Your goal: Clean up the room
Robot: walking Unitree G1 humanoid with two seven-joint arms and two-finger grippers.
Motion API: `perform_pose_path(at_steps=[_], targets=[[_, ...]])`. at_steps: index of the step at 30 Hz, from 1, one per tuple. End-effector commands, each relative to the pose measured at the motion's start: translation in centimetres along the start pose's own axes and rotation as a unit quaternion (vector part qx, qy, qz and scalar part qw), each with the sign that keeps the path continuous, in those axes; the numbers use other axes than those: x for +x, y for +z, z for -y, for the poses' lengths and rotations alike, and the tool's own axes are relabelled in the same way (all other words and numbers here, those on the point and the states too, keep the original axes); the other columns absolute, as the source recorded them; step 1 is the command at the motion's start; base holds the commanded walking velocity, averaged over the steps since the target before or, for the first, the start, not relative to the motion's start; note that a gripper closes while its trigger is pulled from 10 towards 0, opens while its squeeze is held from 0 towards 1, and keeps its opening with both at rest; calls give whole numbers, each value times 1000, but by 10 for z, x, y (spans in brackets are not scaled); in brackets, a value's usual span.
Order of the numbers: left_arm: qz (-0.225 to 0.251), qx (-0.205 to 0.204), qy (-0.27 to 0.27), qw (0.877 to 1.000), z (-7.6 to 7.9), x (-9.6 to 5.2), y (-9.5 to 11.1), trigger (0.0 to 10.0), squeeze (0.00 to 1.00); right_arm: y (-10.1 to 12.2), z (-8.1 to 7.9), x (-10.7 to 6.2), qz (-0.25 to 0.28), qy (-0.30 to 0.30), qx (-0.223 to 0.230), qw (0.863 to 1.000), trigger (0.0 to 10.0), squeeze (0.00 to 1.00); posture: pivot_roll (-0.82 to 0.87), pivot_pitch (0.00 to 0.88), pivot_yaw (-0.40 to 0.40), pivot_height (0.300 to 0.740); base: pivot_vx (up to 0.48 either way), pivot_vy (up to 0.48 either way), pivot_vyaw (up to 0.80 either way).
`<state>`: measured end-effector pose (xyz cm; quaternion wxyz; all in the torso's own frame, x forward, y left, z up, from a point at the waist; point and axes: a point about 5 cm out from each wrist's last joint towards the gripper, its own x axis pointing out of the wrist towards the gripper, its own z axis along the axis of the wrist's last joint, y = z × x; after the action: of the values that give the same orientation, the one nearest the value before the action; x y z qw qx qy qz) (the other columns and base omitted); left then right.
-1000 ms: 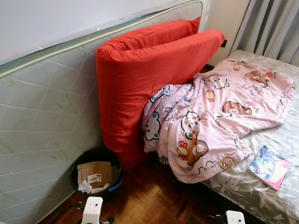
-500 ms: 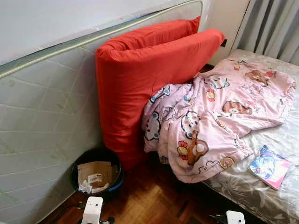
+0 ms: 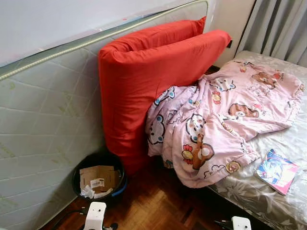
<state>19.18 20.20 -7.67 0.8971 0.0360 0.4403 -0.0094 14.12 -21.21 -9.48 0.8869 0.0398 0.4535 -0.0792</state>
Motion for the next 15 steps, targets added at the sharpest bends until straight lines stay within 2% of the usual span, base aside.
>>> perform_pose_path(at_steps=[1,14,15], targets=[[-10,2,2,1000,-2,-1,-3,10000,0,-1,-1,0,-4,0,5,1000,10000,0,-1,0,6,740,0,-262,0],[-9,5,1,1000,-2,0,-2,10000,0,0,-1,0,-5,-2,10,1000,10000,0,-3,0,7,740,0,-325,0],[-9,5,1,1000,-2,0,-2,10000,0,-1,-1,0,-7,-2,10,1000,10000,0,-3,0,7,740,0,-382,-788]])
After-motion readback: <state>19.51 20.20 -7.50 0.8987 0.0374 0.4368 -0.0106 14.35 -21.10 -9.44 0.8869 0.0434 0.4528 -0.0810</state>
